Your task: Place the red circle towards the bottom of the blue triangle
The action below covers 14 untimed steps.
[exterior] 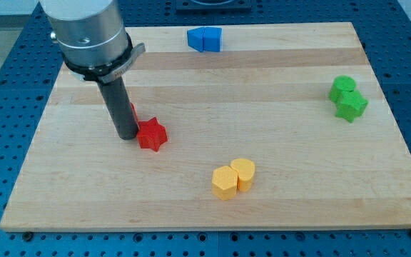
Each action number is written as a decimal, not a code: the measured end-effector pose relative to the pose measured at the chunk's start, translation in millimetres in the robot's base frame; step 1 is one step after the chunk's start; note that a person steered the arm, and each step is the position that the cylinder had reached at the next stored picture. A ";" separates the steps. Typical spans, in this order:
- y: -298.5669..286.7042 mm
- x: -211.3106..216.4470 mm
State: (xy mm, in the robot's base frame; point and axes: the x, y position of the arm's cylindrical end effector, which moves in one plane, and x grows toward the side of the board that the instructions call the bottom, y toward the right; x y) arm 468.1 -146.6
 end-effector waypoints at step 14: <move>79.0 -143.6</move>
State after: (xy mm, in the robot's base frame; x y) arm 324.5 -67.7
